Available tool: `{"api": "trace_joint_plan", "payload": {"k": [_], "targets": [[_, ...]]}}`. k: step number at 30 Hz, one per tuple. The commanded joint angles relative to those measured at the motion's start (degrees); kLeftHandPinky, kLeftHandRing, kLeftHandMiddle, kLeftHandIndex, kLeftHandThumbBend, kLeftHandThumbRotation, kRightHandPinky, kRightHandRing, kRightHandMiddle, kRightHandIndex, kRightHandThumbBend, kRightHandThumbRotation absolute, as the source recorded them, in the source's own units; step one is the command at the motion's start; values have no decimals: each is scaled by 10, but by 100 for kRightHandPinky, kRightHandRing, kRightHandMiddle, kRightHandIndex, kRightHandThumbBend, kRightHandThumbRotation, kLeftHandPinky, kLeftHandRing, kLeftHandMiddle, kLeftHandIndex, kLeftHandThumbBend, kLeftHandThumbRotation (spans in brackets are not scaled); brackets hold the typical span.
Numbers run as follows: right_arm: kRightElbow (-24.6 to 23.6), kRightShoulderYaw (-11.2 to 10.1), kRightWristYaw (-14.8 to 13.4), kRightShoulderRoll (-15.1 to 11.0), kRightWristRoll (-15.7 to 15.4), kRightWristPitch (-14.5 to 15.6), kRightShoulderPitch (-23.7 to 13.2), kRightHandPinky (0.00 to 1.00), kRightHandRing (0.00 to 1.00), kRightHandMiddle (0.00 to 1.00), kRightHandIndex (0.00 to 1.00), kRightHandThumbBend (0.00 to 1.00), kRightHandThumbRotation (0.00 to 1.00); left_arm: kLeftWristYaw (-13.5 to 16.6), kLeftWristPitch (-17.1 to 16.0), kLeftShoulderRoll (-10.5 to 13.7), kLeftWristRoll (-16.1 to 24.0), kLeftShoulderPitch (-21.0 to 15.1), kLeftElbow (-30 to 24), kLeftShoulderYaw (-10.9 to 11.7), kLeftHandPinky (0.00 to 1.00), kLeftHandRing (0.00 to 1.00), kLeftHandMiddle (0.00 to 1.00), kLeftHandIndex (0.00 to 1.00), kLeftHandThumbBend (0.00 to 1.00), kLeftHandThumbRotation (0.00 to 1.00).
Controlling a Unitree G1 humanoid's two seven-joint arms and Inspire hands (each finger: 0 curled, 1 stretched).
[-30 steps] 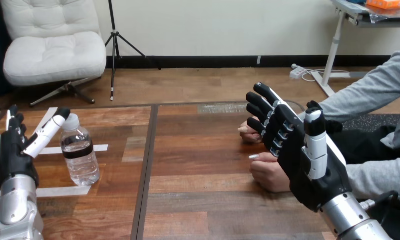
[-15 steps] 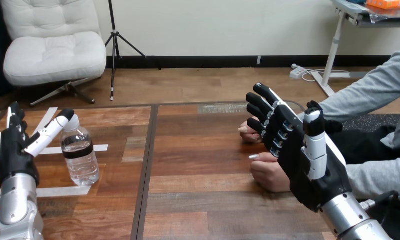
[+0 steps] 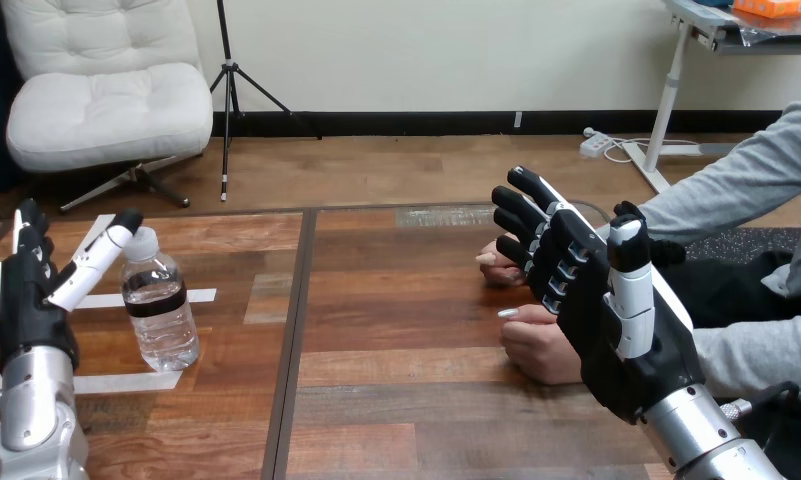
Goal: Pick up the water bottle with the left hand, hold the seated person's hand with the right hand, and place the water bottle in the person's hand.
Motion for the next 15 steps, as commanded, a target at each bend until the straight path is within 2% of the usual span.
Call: {"api": "trace_joint_plan", "payload": {"k": [1, 8, 15], "targets": [[-24, -5, -1, -1, -3, -1, -25, 100, 98, 95, 96, 100, 100, -8, -19, -1, -3, -8, -3, 3, 100, 100, 100, 100, 100, 47], [-24, -5, 0, -2, -3, -1, -25, 100, 98, 95, 96, 100, 100, -14, -22, -1, -6, -6, -4, 5, 100, 100, 100, 100, 100, 48], [-22, -5, 0, -1, -4, -3, -26, 100, 98, 95, 96, 100, 100, -16, -17, 0, -5, -5, -5, 3, 100, 100, 100, 100, 100, 45]]}}
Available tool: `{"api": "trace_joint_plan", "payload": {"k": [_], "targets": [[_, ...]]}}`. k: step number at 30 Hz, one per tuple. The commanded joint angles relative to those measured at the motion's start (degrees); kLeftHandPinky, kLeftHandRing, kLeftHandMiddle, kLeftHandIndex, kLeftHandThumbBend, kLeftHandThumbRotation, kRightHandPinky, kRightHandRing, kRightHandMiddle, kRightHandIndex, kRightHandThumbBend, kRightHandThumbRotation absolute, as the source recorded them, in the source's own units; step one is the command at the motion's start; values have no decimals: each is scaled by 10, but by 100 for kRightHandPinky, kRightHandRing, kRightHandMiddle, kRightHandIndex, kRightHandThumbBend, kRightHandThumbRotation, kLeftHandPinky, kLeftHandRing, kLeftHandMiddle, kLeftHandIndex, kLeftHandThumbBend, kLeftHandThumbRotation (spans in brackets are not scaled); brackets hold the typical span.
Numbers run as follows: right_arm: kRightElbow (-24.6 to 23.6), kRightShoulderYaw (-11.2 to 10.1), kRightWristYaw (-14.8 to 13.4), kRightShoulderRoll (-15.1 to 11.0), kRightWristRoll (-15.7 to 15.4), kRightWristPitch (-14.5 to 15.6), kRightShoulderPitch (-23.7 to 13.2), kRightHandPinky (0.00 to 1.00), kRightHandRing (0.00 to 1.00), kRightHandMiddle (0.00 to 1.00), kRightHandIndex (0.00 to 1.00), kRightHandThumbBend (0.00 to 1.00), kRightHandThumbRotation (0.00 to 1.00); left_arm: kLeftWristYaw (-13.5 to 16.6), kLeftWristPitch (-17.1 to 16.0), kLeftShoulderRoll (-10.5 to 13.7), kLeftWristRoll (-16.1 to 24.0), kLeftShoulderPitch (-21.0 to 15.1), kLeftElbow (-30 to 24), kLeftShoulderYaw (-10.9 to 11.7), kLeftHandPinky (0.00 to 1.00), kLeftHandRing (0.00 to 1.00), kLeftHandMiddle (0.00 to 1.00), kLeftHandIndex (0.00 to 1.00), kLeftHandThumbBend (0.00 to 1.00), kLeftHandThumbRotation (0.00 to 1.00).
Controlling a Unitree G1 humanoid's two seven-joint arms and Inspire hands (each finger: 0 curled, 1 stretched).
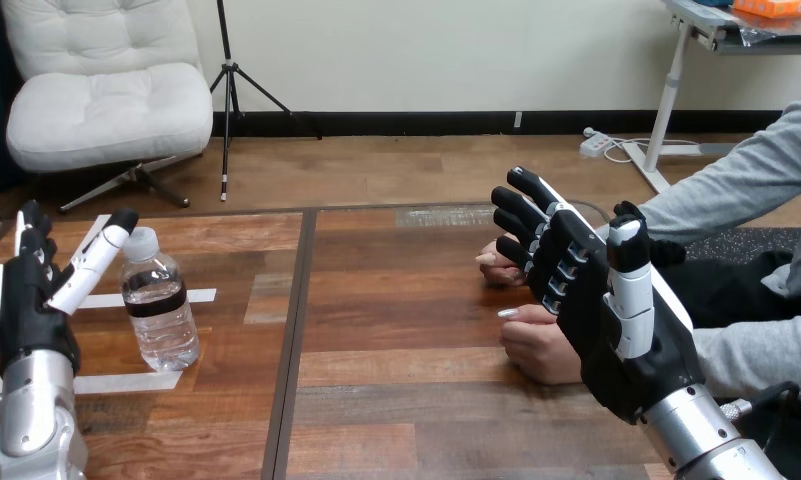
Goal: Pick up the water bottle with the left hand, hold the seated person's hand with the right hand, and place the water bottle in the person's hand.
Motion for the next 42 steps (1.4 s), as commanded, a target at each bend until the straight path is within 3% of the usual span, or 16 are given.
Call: {"api": "trace_joint_plan", "payload": {"k": [1, 11, 22, 42], "targets": [[-22, -5, 0, -1, -4, -4, -26, 100, 98, 95, 96, 100, 100, 0, -12, 1, 0, -11, -6, 1, 100, 100, 100, 100, 100, 44], [-24, -4, 0, -2, -4, 0, -26, 100, 98, 95, 96, 100, 100, 27, 6, 10, 34, -9, -8, -25, 100, 100, 100, 100, 100, 37], [-25, -4, -1, -1, -5, 1, -26, 100, 98, 95, 96, 100, 100, 14, 28, 16, 47, -12, -10, -35, 100, 100, 100, 100, 100, 20], [-27, -5, 3, -1, -1, -1, -23, 100, 98, 95, 96, 99, 100, 46, 65, 21, 74, -18, -12, -56, 99, 100, 100, 100, 100, 5]]}}
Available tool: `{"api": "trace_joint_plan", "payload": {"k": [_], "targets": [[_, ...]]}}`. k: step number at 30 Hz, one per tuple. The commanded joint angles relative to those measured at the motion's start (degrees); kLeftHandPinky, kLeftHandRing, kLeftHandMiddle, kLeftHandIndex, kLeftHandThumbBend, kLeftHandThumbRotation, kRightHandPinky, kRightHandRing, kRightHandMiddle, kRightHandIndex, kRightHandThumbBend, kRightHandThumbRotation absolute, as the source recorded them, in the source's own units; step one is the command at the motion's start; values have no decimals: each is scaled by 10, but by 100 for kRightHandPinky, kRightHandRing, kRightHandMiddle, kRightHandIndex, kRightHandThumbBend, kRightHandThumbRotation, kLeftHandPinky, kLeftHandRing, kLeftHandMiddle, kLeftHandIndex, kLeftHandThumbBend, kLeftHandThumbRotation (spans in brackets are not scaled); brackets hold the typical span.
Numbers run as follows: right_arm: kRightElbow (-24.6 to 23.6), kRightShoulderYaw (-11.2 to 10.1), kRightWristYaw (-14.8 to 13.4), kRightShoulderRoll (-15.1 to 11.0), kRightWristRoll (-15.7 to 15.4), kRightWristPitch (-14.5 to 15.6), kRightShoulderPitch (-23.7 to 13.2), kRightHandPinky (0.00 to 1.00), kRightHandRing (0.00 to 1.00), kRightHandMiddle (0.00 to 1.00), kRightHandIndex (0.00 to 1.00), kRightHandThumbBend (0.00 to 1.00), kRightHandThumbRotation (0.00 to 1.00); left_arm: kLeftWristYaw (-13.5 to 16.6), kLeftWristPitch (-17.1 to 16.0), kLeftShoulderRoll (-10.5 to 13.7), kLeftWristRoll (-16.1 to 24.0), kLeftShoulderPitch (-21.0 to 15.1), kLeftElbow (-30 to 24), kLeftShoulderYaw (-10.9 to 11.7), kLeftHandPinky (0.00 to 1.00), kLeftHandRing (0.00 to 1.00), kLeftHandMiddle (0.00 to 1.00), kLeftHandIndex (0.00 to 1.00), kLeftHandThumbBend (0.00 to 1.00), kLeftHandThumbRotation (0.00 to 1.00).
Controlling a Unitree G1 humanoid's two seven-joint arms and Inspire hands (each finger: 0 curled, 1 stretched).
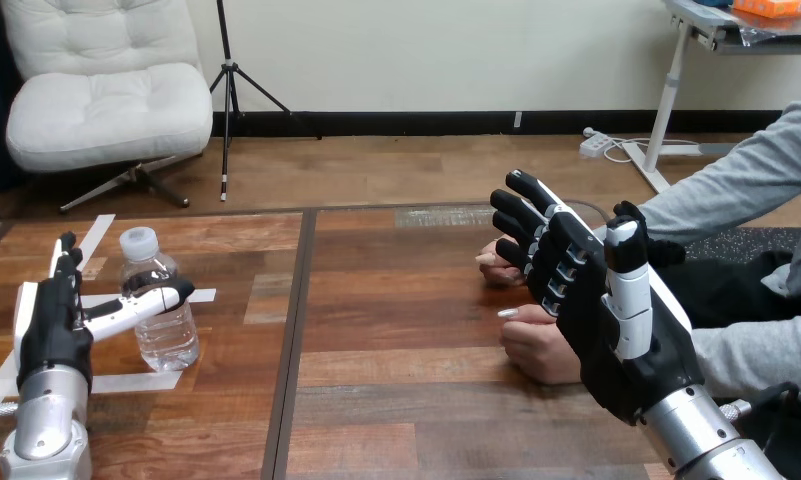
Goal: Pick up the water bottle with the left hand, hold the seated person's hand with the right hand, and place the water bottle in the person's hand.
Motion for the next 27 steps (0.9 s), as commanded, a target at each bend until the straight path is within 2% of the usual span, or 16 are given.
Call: {"api": "trace_joint_plan", "payload": {"k": [1, 14, 27], "targets": [[-26, -5, 3, 0, 1, -6, -23, 100, 98, 95, 96, 99, 100, 14, 9, 15, 7, -29, -12, -7, 99, 100, 100, 100, 100, 4], [-27, -3, 1, 0, -1, -5, -22, 100, 99, 95, 96, 100, 100, 32, 28, 15, 19, -32, -17, -18, 97, 100, 100, 100, 100, 1], [-28, -3, 3, 0, 0, -3, -23, 100, 99, 95, 96, 100, 100, 55, 51, 15, 34, -39, -14, -29, 94, 99, 100, 100, 99, 15]]}}
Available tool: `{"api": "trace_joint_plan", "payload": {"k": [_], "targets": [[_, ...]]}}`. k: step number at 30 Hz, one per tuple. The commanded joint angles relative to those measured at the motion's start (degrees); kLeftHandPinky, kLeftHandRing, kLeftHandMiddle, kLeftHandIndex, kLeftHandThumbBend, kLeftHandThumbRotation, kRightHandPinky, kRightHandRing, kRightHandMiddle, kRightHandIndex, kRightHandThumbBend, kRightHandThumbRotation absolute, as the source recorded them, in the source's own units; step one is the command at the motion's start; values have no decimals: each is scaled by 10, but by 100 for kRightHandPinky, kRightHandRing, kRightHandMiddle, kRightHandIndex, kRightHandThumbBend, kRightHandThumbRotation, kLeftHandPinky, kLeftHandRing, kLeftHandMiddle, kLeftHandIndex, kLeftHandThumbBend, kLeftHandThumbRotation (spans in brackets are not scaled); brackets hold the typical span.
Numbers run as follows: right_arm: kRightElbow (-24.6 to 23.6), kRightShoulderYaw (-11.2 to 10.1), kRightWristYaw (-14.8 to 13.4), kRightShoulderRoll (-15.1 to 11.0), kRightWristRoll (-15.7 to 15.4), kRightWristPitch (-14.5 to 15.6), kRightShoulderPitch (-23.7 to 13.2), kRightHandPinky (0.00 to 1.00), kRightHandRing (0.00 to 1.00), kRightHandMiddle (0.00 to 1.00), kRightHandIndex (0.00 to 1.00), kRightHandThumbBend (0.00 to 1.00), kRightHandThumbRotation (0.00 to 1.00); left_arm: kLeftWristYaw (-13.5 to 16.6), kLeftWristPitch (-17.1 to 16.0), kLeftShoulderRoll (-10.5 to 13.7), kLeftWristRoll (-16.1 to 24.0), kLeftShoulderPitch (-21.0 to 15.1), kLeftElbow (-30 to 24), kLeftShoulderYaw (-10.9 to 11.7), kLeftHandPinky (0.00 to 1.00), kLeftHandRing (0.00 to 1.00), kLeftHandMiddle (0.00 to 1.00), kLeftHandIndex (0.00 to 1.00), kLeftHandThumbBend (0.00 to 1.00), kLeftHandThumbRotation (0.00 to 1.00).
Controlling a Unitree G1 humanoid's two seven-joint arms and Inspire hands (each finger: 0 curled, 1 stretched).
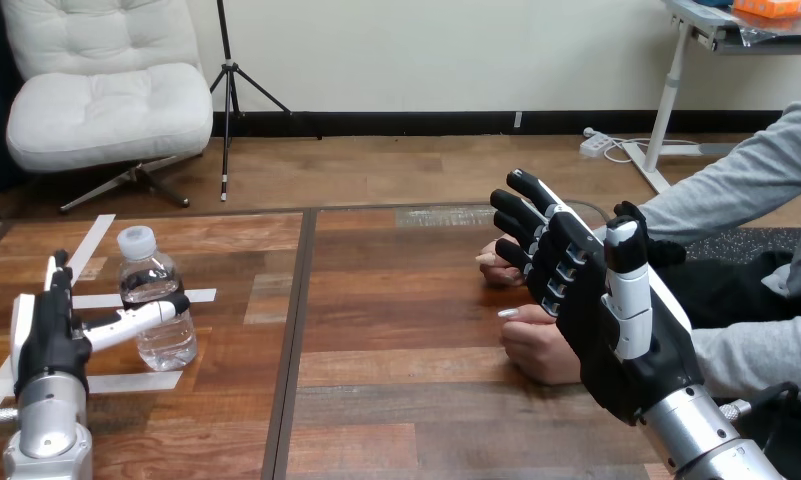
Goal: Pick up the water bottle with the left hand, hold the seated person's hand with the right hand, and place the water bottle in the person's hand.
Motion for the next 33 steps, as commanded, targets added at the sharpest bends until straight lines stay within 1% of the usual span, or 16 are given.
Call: {"api": "trace_joint_plan", "payload": {"k": [1, 6, 10, 17, 25, 29, 32, 33], "targets": [[-28, -3, 2, 0, 0, -3, -22, 100, 99, 95, 96, 100, 100, 11, 7, 12, 9, -39, -13, -10, 94, 99, 100, 100, 99, 16], [-28, -4, 2, 0, 1, -5, -22, 100, 99, 95, 96, 100, 100, 16, 17, 13, 14, -43, -11, -16, 98, 100, 100, 100, 99, 21], [-27, -4, 3, 0, 1, -6, -21, 100, 99, 95, 96, 100, 100, 18, 27, 13, 17, -47, -10, -19, 99, 100, 100, 100, 98, 23], [-27, -5, 6, 0, 3, -10, -21, 100, 99, 95, 96, 100, 100, 21, 38, 11, 20, -53, -8, -19, 100, 100, 100, 100, 95, 23], [-31, -6, 8, -1, 3, -8, -19, 100, 99, 95, 96, 100, 100, 26, 51, 10, 26, -61, -6, -24, 100, 100, 100, 100, 98, 25], [-34, -6, 8, -1, 5, -6, -19, 100, 99, 95, 96, 100, 100, 34, 58, 7, 27, -66, -6, -24, 100, 100, 100, 100, 99, 26], [-35, -6, 9, -1, 6, -4, -19, 100, 99, 95, 96, 100, 100, 42, 67, 4, 23, -72, -5, -22, 93, 95, 98, 100, 100, 26], [-35, -6, 9, -1, 6, -4, -19, 100, 99, 95, 96, 100, 100, 44, 70, 3, 21, -73, -4, -21, 87, 90, 93, 100, 100, 26]]}}
